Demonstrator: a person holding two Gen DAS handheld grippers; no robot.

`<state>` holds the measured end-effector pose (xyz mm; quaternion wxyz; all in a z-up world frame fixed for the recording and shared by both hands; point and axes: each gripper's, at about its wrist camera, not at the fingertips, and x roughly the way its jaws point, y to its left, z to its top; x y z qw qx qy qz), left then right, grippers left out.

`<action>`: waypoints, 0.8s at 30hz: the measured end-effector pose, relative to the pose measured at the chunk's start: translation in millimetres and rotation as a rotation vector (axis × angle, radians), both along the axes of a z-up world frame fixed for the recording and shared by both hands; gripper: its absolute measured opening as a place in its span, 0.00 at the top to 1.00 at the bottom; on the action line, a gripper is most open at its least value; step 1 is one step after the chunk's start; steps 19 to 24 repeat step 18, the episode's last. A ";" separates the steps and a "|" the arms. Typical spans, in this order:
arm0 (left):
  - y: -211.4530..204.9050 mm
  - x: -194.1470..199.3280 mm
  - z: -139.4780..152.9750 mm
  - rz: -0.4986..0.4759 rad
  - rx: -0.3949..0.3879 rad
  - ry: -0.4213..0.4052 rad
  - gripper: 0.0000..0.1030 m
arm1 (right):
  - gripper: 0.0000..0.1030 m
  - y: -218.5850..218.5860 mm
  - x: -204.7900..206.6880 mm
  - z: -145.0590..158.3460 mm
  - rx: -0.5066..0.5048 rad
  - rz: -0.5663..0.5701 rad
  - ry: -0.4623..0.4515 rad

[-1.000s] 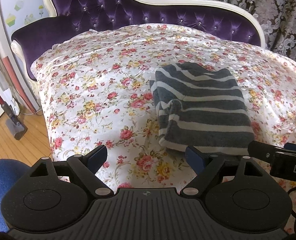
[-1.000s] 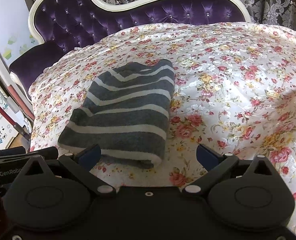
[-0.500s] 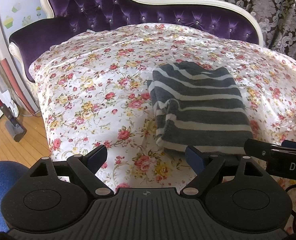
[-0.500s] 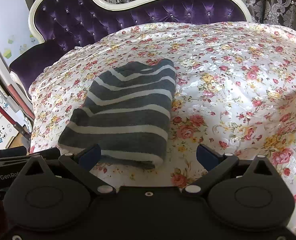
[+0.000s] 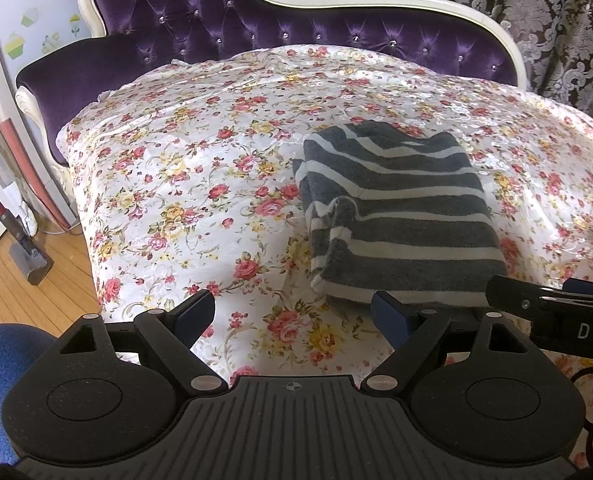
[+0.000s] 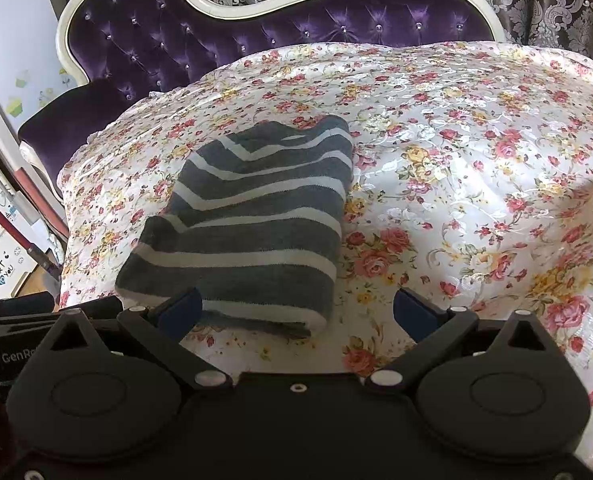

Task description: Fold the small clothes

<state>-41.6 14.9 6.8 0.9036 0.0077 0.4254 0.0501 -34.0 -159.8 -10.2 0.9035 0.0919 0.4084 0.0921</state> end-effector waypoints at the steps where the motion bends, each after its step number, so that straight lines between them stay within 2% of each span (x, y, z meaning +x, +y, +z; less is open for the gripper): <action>1: -0.4 -0.1 -0.2 -0.001 0.001 0.000 0.17 | 0.02 -0.2 0.3 -0.8 0.000 0.000 0.001; 24: -0.2 0.2 -3.5 -0.010 0.007 0.008 0.17 | 0.02 -1.3 0.1 -5.0 0.005 0.001 0.012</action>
